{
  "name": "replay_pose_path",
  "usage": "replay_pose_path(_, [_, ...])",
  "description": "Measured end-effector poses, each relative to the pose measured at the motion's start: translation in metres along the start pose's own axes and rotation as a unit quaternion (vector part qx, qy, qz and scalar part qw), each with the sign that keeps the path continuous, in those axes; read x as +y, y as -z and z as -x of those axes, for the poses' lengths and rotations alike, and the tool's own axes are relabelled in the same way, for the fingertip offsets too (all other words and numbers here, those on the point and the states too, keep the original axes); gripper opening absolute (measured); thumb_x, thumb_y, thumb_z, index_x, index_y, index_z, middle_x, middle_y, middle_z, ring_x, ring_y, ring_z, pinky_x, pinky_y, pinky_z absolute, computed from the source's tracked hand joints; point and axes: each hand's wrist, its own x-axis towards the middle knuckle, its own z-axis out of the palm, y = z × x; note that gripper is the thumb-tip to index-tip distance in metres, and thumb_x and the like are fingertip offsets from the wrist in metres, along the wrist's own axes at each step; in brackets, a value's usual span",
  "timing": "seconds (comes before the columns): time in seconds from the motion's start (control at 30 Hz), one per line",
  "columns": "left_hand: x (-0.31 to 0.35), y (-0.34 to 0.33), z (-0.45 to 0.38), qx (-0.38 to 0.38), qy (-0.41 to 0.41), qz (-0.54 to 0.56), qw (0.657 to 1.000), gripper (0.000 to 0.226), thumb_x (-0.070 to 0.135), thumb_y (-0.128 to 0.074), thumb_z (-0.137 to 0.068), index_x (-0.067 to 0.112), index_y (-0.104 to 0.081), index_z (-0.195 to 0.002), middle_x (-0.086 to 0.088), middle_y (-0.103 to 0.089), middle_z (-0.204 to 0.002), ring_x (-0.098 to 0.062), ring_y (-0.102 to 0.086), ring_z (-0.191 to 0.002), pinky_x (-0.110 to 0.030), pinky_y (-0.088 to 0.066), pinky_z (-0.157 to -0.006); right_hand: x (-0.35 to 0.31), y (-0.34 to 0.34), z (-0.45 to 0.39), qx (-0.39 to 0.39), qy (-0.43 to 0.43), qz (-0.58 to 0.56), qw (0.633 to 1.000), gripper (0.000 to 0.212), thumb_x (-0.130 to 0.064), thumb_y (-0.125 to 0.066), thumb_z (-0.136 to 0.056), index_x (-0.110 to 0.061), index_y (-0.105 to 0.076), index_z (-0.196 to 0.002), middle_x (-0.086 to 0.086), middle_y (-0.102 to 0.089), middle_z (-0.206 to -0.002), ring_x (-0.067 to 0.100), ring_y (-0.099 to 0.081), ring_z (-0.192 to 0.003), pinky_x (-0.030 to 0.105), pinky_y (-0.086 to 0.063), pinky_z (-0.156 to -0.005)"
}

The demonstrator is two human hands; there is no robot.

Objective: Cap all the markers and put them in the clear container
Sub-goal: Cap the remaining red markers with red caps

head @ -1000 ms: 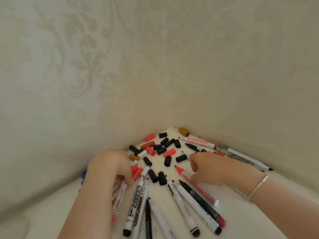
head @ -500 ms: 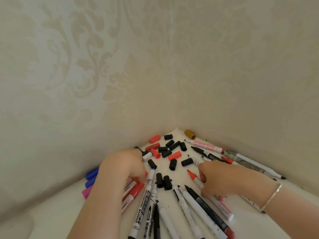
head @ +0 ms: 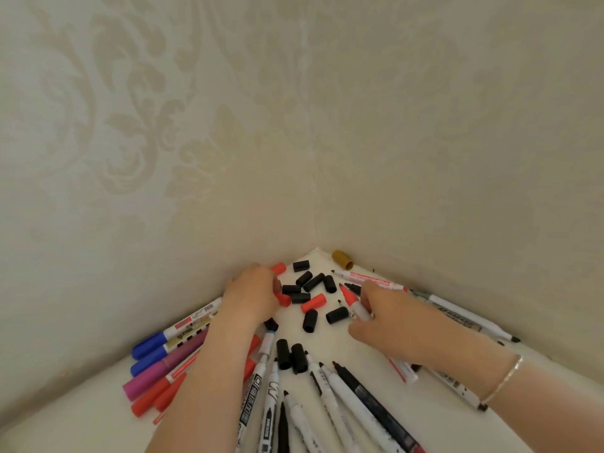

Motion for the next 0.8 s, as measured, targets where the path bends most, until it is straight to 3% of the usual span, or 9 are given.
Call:
replay_pose_path(0.13, [-0.007,0.002,-0.003,0.017,-0.019,0.004,1.0,0.022,0.011,-0.061,-0.086,0.022,-0.07,-0.104,0.0,-0.052,-0.112,-0.02,-0.056,-0.104,-0.03,-0.046,-0.09,-0.006,-0.002,-0.005,0.055,0.005,-0.03,0.998,0.022,-0.042,-0.046,-0.09,-0.022,-0.039,-0.093,-0.006,-0.051,-0.077,0.009,-0.045,-0.064,0.025,-0.036,-0.056])
replay_pose_path(0.27, [-0.009,0.023,0.005,0.024,-0.049,0.189,0.98,0.015,0.013,-0.074,-0.079,0.022,-0.064,-0.084,0.01,-0.061,-0.096,-0.008,-0.06,-0.09,-0.018,-0.044,-0.073,-0.012,-0.002,-0.007,0.087,0.034,-0.068,0.993,0.019,-0.037,-0.044,-0.092,-0.019,-0.043,-0.097,-0.005,-0.053,-0.073,0.009,-0.047,-0.06,0.027,-0.038,-0.056])
replay_pose_path(0.37, [-0.002,0.04,0.015,0.01,-0.089,0.273,0.958,0.017,0.015,-0.079,-0.074,0.022,-0.066,-0.083,0.007,-0.072,-0.085,-0.008,-0.068,-0.083,-0.023,-0.052,-0.078,-0.014,-0.002,-0.009,0.09,0.066,-0.115,0.987,0.015,-0.032,-0.043,-0.094,-0.019,-0.044,-0.101,-0.005,-0.053,-0.068,0.009,-0.047,-0.055,0.026,-0.042,-0.055])
replay_pose_path(0.5, [0.005,0.045,0.018,0.005,-0.121,0.297,0.947,0.02,0.014,-0.081,-0.072,0.025,-0.066,-0.08,0.007,-0.072,-0.082,-0.007,-0.07,-0.077,-0.031,-0.055,-0.082,-0.012,0.0,-0.011,0.121,0.086,-0.12,0.982,0.008,-0.025,-0.044,-0.094,-0.017,-0.045,-0.097,-0.005,-0.05,-0.067,0.007,-0.04,-0.051,0.019,-0.034,-0.047])
replay_pose_path(0.8, [0.01,0.048,0.02,-0.035,-0.148,0.28,0.948,0.018,0.012,-0.078,-0.076,0.026,-0.069,-0.085,0.011,-0.073,-0.086,-0.005,-0.069,-0.082,-0.027,-0.052,-0.086,-0.004,0.002,-0.01,0.112,0.082,-0.064,0.988,0.01,-0.026,-0.05,-0.089,-0.029,-0.051,-0.099,-0.004,-0.059,-0.083,0.015,-0.053,-0.066,0.031,-0.048,-0.063])
